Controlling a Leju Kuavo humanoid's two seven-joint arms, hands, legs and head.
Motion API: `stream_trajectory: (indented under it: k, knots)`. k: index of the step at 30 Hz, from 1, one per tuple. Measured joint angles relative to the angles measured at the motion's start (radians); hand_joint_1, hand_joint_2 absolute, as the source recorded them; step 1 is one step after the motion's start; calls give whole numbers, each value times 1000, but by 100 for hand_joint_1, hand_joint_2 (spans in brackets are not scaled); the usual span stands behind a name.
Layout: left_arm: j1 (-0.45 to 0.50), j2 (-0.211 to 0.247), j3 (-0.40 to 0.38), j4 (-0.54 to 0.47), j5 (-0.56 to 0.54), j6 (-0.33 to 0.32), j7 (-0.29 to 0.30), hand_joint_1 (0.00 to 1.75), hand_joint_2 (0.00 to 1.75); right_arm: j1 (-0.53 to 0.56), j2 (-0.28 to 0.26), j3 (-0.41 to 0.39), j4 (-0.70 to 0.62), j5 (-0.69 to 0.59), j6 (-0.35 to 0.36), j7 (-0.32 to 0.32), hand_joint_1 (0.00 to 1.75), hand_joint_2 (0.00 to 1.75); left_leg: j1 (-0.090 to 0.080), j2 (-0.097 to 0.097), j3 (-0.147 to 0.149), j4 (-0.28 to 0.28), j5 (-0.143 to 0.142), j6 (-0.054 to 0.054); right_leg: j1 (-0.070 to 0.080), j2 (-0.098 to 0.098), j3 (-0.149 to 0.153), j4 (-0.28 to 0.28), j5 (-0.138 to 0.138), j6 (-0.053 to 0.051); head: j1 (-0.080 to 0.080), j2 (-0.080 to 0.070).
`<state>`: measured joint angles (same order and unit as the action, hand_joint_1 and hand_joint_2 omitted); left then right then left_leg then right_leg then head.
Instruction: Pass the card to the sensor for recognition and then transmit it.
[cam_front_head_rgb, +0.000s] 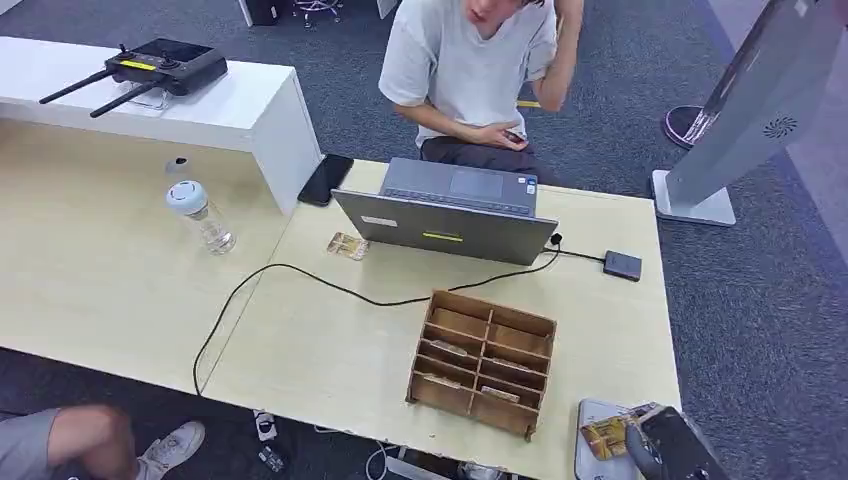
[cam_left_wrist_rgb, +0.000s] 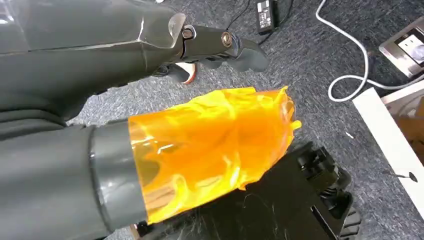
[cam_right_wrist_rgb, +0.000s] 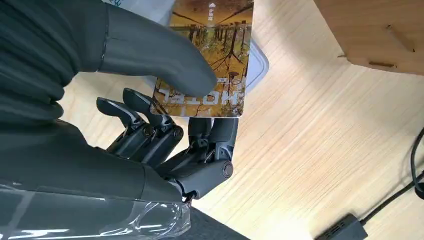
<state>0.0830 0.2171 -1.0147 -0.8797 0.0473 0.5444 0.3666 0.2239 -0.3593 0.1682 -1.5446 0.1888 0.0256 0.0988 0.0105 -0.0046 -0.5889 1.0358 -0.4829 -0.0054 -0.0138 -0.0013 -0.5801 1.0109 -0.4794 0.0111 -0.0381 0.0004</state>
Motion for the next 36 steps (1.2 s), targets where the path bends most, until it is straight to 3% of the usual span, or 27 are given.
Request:
stream_trajectory:
  k: [22, 36]
  knots:
    - [-13, -2, 0, 0, -38, -35, 32, 0, 0, -51, 51, 22, 26, 146, -36, 77, 175, 175, 0, 0, 0, 0, 0, 0, 0, 0, 0, 0, 0, 0, 0, 0]
    - [-15, -6, 4, 0, -83, -63, 46, 0, 0, -71, 76, 37, 46, 189, -39, 90, 175, 175, 0, 0, 0, 0, 0, 0, 0, 0, 0, 0, 0, 0, 0, 0]
